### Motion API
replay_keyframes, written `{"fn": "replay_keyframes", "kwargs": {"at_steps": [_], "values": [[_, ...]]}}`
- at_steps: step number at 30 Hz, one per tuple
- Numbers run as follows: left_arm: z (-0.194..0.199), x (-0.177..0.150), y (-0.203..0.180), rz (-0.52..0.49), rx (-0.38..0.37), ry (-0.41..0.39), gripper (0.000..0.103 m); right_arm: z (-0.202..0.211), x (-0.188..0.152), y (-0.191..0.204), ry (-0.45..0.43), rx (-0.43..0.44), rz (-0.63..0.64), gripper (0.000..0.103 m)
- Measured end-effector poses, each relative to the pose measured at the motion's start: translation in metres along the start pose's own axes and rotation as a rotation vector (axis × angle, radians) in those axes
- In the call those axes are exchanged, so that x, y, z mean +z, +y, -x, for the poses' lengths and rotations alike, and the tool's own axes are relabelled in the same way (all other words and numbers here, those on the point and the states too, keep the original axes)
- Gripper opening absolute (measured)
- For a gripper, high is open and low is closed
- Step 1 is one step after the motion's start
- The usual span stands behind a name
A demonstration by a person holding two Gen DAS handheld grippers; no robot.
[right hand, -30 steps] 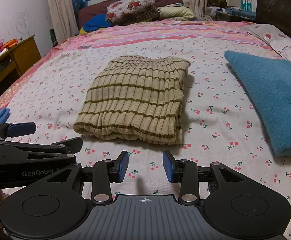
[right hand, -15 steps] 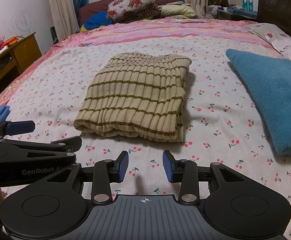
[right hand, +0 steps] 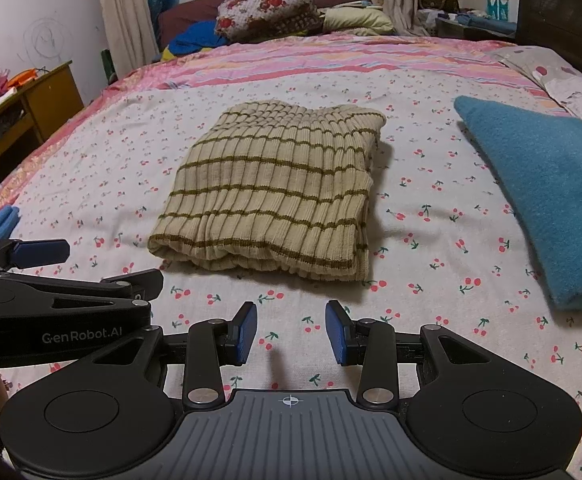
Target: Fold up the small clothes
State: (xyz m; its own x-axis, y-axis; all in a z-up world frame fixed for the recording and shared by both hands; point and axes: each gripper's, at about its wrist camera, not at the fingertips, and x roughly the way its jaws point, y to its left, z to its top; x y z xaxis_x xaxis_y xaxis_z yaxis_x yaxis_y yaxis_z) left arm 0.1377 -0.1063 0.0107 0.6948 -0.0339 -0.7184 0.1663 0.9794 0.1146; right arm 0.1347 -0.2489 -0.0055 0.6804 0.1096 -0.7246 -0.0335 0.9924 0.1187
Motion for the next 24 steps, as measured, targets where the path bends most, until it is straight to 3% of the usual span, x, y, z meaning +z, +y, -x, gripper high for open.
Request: {"fn": "replay_keyframes", "kwargs": {"at_steps": [24], "values": [[-0.0013,-0.0038,0.001,0.004,-0.003,0.016,0.093,-0.0036,-0.0013,0.0019,0.015,0.0,0.017,0.037]]}}
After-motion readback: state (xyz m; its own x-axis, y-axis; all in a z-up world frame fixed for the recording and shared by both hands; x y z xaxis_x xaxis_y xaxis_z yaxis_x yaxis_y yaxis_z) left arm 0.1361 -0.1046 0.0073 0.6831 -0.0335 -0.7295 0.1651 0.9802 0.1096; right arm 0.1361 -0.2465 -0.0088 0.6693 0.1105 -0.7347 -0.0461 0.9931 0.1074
